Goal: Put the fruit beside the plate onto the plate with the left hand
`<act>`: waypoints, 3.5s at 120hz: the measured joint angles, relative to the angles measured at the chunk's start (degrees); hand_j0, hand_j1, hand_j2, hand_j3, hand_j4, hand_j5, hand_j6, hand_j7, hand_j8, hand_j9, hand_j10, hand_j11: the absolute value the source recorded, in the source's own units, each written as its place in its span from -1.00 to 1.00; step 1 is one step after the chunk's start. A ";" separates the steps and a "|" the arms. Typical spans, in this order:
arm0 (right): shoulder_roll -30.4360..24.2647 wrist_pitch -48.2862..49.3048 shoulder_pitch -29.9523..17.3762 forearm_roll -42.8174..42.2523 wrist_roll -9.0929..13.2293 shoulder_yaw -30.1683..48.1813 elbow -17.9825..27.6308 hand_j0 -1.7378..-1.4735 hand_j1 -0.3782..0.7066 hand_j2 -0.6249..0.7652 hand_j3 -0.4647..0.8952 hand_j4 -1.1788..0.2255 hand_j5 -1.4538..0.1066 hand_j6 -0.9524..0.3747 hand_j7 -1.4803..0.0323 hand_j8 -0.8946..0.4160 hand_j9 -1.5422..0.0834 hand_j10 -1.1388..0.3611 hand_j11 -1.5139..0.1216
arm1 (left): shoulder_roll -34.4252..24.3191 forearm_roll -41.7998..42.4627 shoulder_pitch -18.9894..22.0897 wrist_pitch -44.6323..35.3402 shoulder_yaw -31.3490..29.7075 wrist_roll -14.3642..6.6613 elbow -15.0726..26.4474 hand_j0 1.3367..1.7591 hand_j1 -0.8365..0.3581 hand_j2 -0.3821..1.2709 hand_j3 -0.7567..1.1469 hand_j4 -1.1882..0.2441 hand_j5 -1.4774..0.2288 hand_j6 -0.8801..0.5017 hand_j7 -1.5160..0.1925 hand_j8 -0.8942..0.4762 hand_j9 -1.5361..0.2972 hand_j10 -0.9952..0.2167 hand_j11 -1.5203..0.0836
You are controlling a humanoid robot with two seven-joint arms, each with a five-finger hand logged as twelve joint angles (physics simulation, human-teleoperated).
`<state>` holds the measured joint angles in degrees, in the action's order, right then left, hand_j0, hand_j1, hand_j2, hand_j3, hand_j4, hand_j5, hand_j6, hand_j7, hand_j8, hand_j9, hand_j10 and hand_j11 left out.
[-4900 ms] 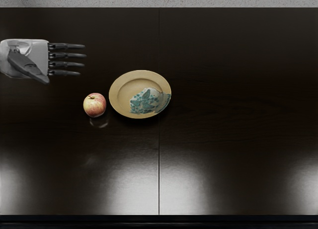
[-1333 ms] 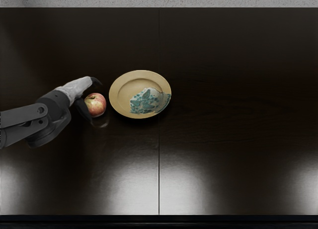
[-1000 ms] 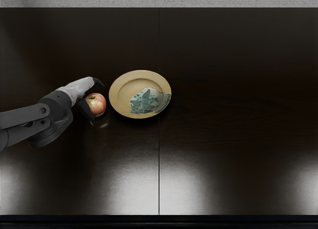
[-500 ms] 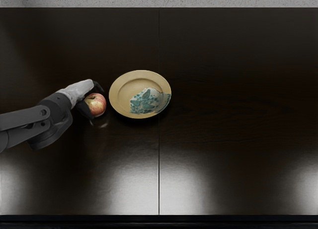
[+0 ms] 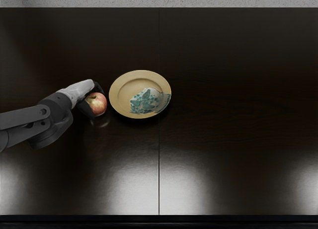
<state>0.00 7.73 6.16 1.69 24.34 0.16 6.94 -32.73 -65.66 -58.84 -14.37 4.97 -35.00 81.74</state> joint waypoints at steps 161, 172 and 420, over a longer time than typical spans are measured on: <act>0.00 0.00 0.58 -0.02 0.01 0.01 0.00 -0.40 -0.95 -0.10 -0.32 0.68 0.86 0.43 0.96 0.36 0.90 0.52 0.85 | -5.56 6.27 -10.89 0.96 0.98 0.03 1.08 0.49 0.05 -0.11 -0.20 0.18 -0.43 -0.14 -0.36 -0.29 -0.36 -0.49 -0.30; 0.00 0.00 0.60 -0.02 0.01 0.02 0.00 -0.40 -0.95 -0.10 -0.32 0.68 0.86 0.43 0.96 0.36 0.90 0.52 0.85 | -4.26 6.88 -12.25 0.95 0.94 0.05 1.07 0.49 0.10 -0.17 -0.20 0.15 -0.44 -0.16 -0.39 -0.30 -0.38 -0.51 -0.32; 0.00 -0.11 1.08 -0.03 0.01 -1.11 0.18 -0.40 -0.95 -0.10 -0.32 0.68 0.86 0.43 0.96 0.36 0.90 0.52 0.85 | -8.81 57.20 2.10 33.72 30.40 0.00 6.17 0.52 0.93 -0.53 -0.20 0.62 0.68 0.23 0.73 0.26 0.63 0.59 0.85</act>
<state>0.00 7.62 7.24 1.66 24.35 -0.94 7.13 -41.53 -8.46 -56.74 19.35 35.37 -35.00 87.91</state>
